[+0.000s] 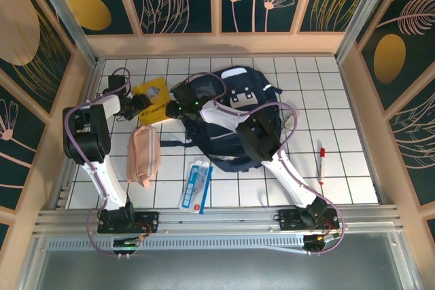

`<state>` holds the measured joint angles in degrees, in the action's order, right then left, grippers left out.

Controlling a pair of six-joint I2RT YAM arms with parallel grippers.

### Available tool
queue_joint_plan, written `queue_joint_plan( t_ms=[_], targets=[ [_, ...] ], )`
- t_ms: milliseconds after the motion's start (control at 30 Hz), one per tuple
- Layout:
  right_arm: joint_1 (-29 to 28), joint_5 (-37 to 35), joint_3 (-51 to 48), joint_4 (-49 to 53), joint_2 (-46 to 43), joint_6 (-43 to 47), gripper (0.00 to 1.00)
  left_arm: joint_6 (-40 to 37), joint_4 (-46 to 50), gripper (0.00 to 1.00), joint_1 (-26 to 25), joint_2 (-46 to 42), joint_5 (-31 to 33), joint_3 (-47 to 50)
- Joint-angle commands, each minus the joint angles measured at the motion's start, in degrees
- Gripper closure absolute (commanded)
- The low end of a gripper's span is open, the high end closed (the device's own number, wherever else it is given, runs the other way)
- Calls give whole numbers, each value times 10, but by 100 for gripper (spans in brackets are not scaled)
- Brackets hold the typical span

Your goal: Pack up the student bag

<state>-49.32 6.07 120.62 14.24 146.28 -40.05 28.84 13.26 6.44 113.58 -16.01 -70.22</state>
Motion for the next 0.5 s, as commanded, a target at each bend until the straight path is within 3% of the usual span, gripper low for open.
queue_joint_plan(
  t_ms=[0,100,233,467],
  targets=[
    [1,10,8,18,37,-2,73,24,3,35,-17,60,-85,28],
    [3,39,7,5,40,7,82,24,-21,37,-18,45,-127,48],
    [5,67,6,-7,44,11,89,2,-27,47,-19,29,-200,46],
    [12,91,-5,-17,42,12,91,-7,-52,52,-21,-24,-262,57]
  ],
)
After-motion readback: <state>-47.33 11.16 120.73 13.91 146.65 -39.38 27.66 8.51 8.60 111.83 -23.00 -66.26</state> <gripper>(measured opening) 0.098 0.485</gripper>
